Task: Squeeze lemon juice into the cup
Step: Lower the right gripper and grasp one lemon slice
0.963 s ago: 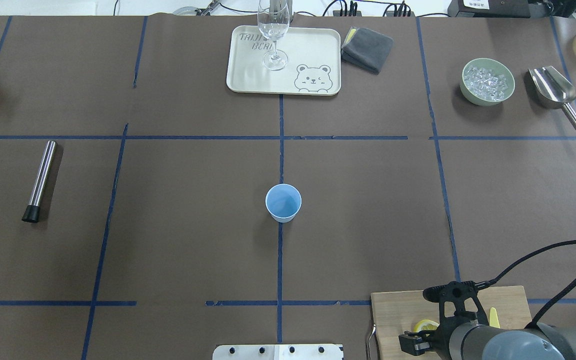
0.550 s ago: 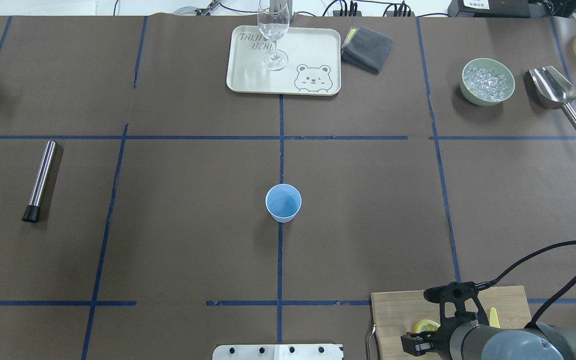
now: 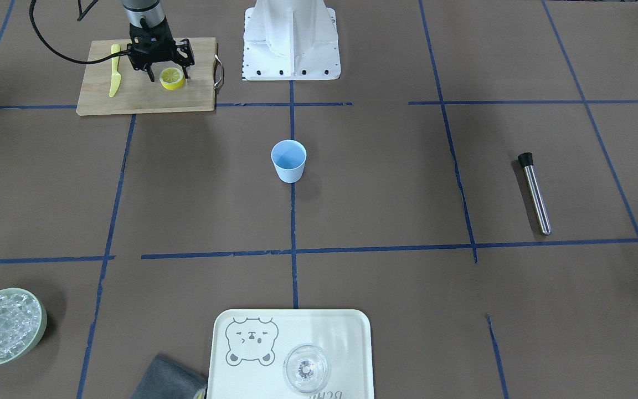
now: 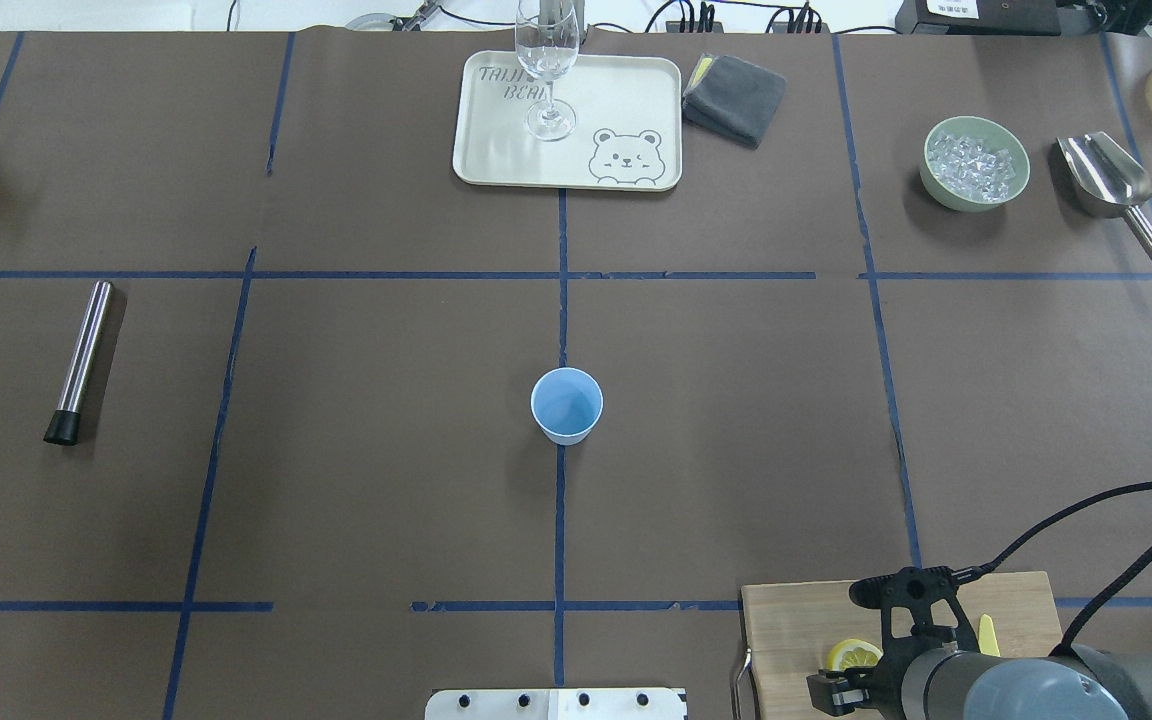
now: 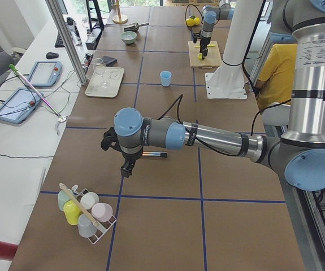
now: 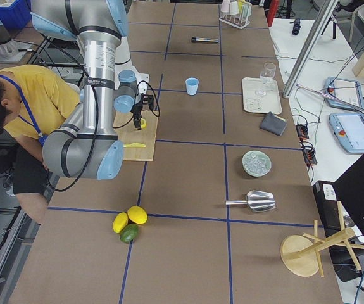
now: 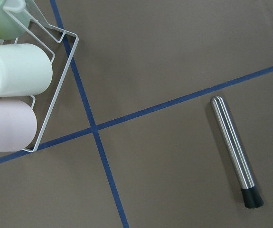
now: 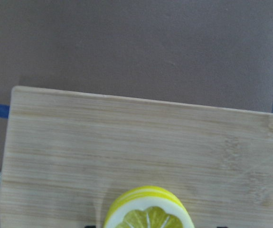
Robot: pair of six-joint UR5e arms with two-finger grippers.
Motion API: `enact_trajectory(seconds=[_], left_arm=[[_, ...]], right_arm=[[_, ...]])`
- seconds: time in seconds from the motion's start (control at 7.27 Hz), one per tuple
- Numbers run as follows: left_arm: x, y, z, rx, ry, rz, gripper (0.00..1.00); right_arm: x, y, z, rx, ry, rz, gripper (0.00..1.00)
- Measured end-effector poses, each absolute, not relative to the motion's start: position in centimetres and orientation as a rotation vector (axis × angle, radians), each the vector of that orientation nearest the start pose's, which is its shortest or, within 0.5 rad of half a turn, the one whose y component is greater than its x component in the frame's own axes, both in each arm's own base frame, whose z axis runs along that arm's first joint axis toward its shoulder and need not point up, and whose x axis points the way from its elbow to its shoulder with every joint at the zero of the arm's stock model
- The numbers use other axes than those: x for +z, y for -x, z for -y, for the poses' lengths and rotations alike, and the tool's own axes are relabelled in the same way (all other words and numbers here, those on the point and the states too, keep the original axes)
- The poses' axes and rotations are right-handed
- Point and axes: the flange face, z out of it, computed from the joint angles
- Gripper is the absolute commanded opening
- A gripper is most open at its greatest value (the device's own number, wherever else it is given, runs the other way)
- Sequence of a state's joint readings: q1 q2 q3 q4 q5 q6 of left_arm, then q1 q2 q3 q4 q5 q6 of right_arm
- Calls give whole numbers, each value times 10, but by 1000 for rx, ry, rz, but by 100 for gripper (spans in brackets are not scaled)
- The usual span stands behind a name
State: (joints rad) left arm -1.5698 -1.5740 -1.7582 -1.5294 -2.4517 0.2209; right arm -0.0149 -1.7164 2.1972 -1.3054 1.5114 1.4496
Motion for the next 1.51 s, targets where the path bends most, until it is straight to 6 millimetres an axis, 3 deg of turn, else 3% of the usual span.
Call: enact_trajectory(seconds=[0.28, 0.41, 1.51], left_arm=[[560, 56, 494, 273, -239, -861, 100], [559, 56, 494, 273, -239, -860, 100], [558, 56, 494, 275, -243, -861, 100]], right_arm=[[407, 428, 132, -109, -92, 743, 39], [408, 427, 133, -109, -91, 740, 35], [386, 399, 134, -108, -79, 780, 39]])
